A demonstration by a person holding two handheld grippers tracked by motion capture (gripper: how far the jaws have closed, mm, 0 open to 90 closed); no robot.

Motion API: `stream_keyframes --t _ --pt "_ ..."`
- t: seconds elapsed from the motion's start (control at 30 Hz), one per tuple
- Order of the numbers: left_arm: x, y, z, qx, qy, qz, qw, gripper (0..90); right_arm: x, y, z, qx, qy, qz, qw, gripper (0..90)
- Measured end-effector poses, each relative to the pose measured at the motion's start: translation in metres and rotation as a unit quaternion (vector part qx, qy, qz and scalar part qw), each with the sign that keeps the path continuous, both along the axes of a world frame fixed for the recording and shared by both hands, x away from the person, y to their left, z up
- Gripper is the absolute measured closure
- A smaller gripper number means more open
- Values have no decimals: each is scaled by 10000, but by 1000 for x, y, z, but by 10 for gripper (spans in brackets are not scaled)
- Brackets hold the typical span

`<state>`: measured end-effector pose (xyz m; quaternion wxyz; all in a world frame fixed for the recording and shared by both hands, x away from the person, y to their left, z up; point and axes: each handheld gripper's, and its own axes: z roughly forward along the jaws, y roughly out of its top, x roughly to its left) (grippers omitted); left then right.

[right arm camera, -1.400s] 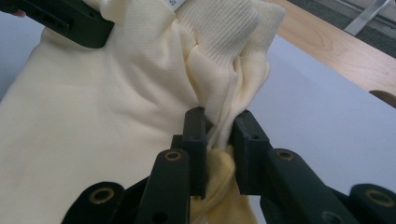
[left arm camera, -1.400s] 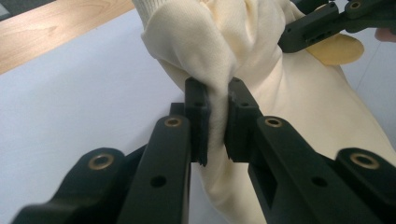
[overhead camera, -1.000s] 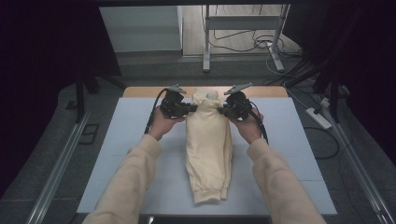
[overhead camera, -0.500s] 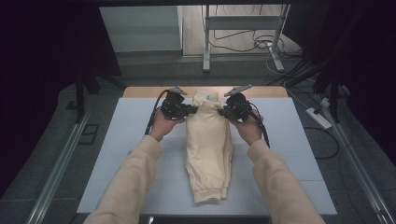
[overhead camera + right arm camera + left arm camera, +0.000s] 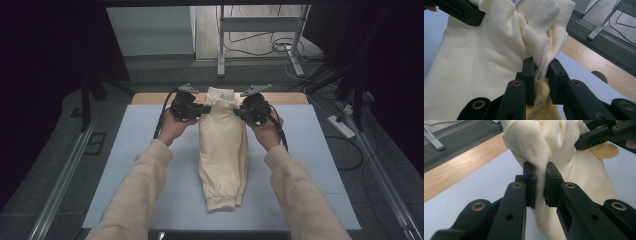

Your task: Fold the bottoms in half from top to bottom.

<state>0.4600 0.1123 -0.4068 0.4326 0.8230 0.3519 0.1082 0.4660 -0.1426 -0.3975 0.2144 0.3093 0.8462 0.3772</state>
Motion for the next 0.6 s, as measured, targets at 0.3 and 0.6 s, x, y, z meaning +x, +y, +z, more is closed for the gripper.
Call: stream_keyframes --t 0.3,0.6 --pt "5 -4 2 174 -145 95 9997 808 3 1 -6 -25 16 -60 10000 765" --pt "4 -4 24 133 -391 67 9991 808 2 -3 20 133 -262 -107 9995 765"
